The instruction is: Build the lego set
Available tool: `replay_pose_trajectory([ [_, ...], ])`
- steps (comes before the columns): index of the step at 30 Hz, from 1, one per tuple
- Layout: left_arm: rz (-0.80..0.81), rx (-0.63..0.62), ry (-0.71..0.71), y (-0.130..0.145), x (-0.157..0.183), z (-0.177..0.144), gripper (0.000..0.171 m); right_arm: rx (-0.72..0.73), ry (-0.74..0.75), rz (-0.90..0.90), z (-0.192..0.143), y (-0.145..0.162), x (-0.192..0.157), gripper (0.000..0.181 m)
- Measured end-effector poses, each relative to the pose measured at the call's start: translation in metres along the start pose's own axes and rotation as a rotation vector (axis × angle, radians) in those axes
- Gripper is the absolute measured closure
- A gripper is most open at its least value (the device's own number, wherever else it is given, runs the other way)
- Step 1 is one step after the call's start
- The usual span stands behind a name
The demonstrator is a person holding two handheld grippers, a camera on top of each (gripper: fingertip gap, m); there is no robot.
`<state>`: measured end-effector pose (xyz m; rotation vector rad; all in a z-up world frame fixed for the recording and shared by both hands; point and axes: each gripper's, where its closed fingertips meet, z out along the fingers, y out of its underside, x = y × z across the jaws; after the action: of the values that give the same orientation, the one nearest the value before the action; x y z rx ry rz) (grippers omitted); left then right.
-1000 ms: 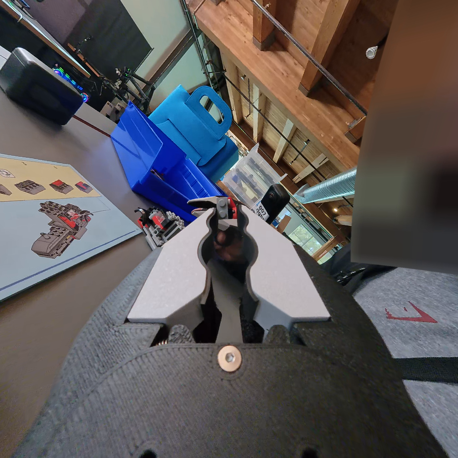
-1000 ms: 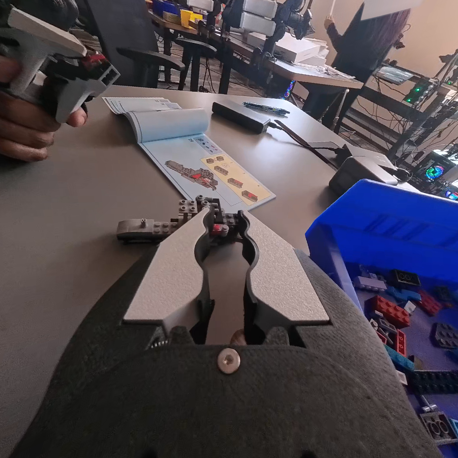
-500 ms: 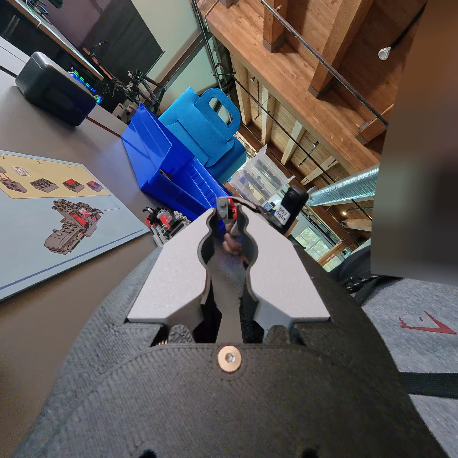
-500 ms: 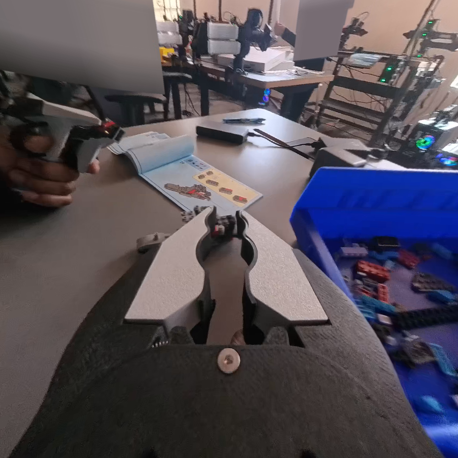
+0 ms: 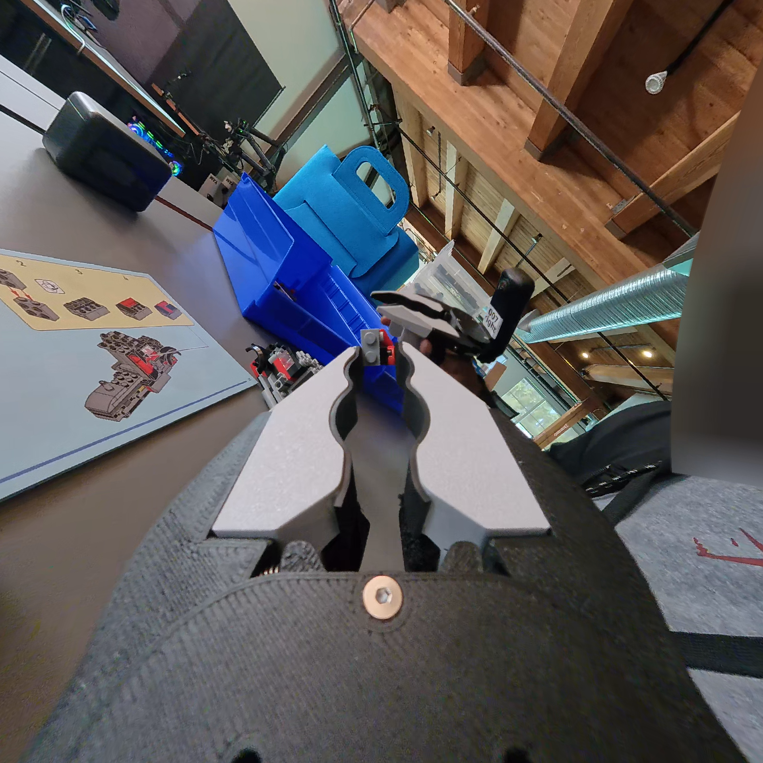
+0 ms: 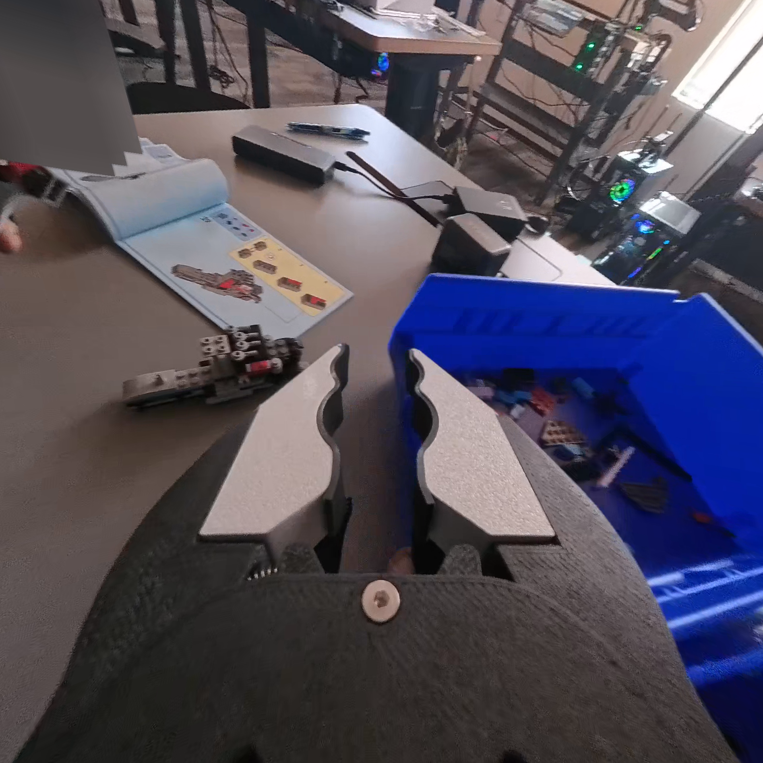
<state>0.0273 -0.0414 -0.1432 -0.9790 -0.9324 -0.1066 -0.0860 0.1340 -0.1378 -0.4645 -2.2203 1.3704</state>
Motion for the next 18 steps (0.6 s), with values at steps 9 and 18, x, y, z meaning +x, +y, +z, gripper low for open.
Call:
replay_pose_trajectory([
  [9,-0.001,-0.001,0.002,0.0,0.0,0.0,0.157,-0.009,0.024,-0.051,-0.007,0.011,-0.014,0.154],
  [18,0.005,-0.007,-0.006,0.002,0.0,0.001,0.157,-0.304,0.169,-0.332,-0.031,0.0,0.102,0.154],
])
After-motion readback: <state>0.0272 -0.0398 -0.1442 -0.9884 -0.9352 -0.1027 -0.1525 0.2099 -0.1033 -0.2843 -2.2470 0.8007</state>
